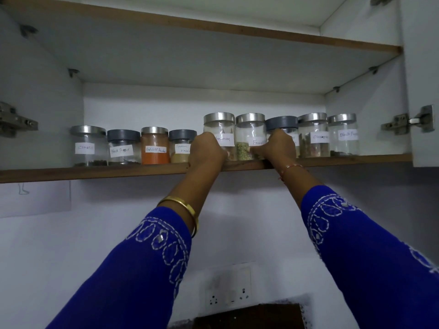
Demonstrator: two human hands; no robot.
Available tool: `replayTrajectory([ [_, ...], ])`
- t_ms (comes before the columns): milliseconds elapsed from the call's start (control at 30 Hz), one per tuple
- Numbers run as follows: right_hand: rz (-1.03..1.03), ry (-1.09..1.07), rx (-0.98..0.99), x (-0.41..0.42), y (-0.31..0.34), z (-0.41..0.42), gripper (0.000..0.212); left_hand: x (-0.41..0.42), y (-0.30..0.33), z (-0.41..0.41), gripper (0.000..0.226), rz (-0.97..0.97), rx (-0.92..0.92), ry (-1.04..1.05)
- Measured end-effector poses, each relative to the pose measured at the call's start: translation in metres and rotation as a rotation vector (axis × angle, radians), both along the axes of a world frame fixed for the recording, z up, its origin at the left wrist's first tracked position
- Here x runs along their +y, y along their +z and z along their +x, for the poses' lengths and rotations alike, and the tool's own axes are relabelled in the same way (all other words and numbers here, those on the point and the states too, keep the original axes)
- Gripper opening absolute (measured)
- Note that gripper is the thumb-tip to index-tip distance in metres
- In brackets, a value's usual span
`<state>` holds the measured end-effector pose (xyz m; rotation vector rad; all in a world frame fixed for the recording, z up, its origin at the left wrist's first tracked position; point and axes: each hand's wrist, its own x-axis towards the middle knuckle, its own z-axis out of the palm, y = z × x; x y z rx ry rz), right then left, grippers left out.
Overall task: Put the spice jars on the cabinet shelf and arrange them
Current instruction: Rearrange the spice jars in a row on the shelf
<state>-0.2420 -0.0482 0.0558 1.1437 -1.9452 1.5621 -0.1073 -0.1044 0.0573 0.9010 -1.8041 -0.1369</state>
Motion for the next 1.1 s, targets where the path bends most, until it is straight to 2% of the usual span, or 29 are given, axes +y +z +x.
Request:
replayTrajectory([
  [133,0.074,0.029,-0.035,0.000,0.007,-0.002,0.059,-0.002,0.004,-0.008,0.040,0.044,-0.015,0.027],
  [267,0.094,0.065,0.018,-0.002,0.010,-0.006,0.055,-0.005,0.008,-0.019,0.046,0.088,-0.008,0.060],
  [400,0.112,0.090,0.083,-0.004,0.012,-0.009,0.052,-0.006,0.011,-0.027,0.043,0.096,-0.015,0.117],
  [600,0.122,0.092,0.153,-0.018,0.019,-0.014,0.062,-0.006,0.013,-0.035,0.033,0.067,-0.022,0.195],
  [800,0.181,0.067,0.290,-0.029,0.025,-0.019,0.040,-0.005,0.020,-0.042,0.026,0.013,-0.016,0.233],
  [933,0.213,0.091,0.328,-0.032,0.026,-0.023,0.028,-0.012,0.023,-0.046,0.038,0.035,-0.020,0.253],
  [1033,0.270,0.102,0.350,-0.035,0.027,-0.026,0.027,-0.019,0.026,-0.052,0.055,0.041,-0.058,0.272],
  [1100,0.307,0.112,0.353,-0.039,0.029,-0.028,0.028,-0.025,0.030,-0.057,0.058,0.046,-0.083,0.294],
])
